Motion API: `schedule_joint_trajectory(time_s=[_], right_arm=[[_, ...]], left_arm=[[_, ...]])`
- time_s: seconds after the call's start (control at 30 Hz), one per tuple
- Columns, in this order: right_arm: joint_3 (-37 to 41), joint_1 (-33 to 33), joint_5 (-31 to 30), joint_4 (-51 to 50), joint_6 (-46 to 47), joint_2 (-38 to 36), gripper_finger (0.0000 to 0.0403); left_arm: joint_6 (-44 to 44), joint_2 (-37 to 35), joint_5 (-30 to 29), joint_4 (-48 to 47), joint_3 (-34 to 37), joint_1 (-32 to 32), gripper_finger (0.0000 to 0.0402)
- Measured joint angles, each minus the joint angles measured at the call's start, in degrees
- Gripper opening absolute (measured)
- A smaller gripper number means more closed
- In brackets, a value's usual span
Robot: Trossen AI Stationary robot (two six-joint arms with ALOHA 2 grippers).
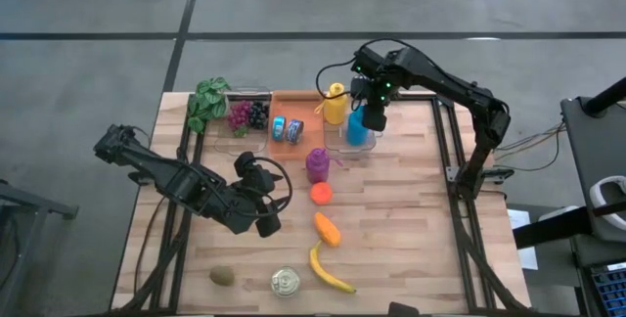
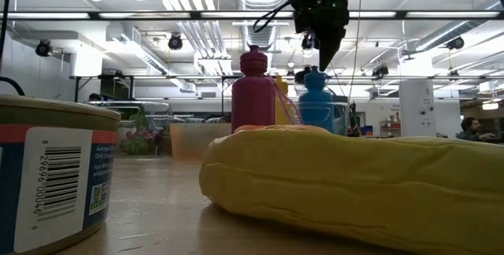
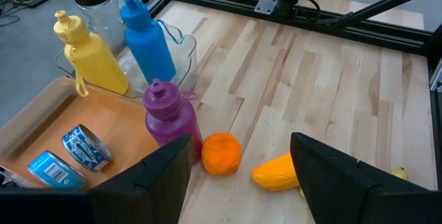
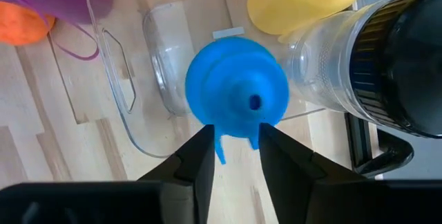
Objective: Pick & Place Food Item
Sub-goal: Put the blue water bottle into the right transparent bin, then put the violet water bottle into the right transparent bin
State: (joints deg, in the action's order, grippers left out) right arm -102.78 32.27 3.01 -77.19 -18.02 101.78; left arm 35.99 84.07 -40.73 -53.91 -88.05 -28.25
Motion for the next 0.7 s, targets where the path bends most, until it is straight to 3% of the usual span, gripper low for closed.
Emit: schedule_joint_trajectory(time_s=[0.37,0.7], right_arm=[[-0.28,0.01,-0.14,-0.69,0.70,-0.03,0.0156],[-5.94,-2.86,-0.15,-3.03,3.54,-6.76,0.0136]], left_arm=[[0.00,0.00,0.00,-0.05,0.00,0.00,0.0251],[0.00,0.00,0.00,-0.09,0.00,0.00,0.0248]])
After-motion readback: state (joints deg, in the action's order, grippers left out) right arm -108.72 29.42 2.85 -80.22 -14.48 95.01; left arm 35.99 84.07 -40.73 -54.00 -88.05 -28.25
